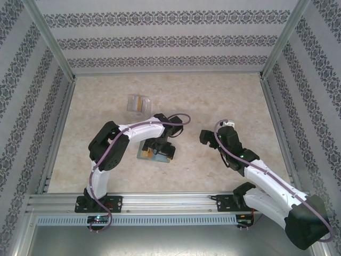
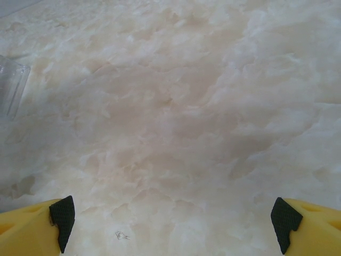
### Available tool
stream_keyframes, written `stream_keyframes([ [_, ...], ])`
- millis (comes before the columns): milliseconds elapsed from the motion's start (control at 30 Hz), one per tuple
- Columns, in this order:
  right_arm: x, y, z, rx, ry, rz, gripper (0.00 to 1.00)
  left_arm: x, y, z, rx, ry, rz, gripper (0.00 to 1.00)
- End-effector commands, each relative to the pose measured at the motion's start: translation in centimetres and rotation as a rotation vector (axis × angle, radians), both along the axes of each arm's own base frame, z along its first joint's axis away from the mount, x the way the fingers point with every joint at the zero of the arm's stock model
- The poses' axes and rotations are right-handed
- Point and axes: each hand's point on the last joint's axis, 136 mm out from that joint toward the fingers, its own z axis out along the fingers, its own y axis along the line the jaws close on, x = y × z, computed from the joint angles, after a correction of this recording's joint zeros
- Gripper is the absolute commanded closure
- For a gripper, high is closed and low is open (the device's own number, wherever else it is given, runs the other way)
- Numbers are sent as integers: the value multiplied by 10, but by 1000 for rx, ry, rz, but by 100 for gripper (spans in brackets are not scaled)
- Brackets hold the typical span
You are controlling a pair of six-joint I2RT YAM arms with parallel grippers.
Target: Put the credit cards into the card holder
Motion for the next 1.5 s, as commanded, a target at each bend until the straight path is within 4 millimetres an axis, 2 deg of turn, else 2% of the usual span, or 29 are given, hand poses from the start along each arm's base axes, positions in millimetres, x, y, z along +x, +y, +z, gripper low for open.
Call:
stream_keyframes([
  [0, -2, -4, -5, 5, 16, -15, 3, 5, 6, 2, -11, -36, -9, 10],
  [300, -1, -1, -10, 19, 35, -15, 6, 8, 18, 6, -5, -39, 1, 12],
  [833, -1, 1, -14, 28, 48, -11, 7, 16, 25, 20, -11, -72, 18, 12],
  [1067, -1, 1, -16, 32, 53, -9, 8, 17, 30, 14, -2, -66, 25, 12],
  [1167, -1, 1, -15, 32, 50, -10, 8, 16, 21, 11, -53, -58, 30, 12],
  [1300, -1, 2, -16, 34, 53, -9, 8, 15, -4, 15, -212, -70, 20, 12],
  [1467, 0, 1, -18, 32, 58, -13, 8, 15, -3, 14, -209, -73, 12, 12],
])
